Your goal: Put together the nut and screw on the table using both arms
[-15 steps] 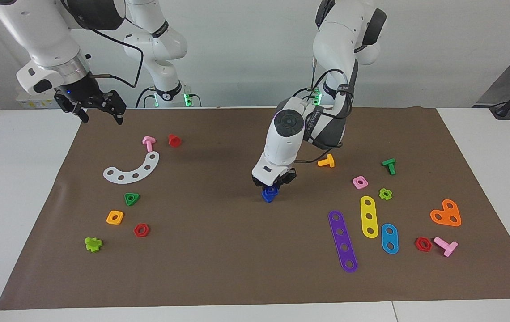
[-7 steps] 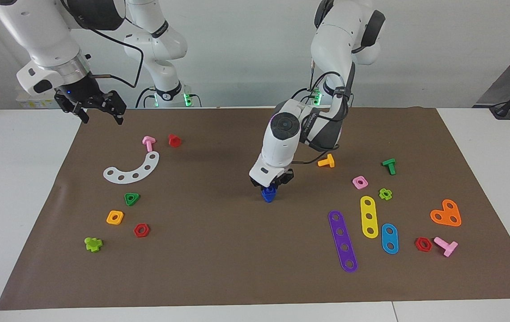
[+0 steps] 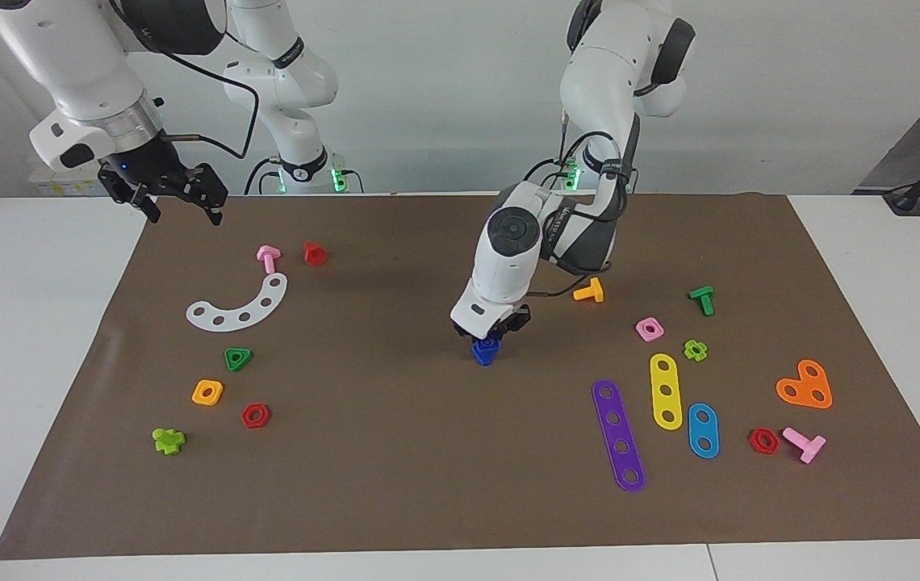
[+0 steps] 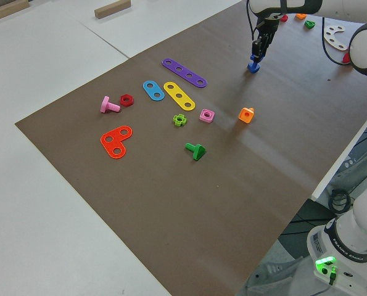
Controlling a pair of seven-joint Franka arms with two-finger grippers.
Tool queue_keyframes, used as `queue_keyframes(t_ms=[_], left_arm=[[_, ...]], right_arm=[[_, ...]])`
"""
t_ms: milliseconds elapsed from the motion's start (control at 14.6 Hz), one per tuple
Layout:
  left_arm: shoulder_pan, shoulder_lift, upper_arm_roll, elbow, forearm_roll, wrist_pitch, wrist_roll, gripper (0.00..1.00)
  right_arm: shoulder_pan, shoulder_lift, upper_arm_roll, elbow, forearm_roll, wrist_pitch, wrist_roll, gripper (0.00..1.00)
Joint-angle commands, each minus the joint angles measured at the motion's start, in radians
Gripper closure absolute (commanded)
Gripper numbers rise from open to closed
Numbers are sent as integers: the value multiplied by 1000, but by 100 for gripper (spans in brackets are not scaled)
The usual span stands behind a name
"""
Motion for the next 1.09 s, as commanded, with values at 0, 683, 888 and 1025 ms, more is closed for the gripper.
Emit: queue_keyframes(t_ms=[0,683,888,1025], left_arm=[[-17,-12,16,-31,-14,9,-3,100],[-23,-17,16,-68,-16,87,-20,44],[-21,-17,16,-56,-17,81,-20,23],[-21,-17,22,-35,-17,63,-20,19]], right_arm=[[-16,-16,11,-22,18,15,7,0],[-16,-16,9,-22,18,15,7,0],[-16,-16,11,-22,18,15,8,0],[-16,-16,11,-22,31,15,17,0]])
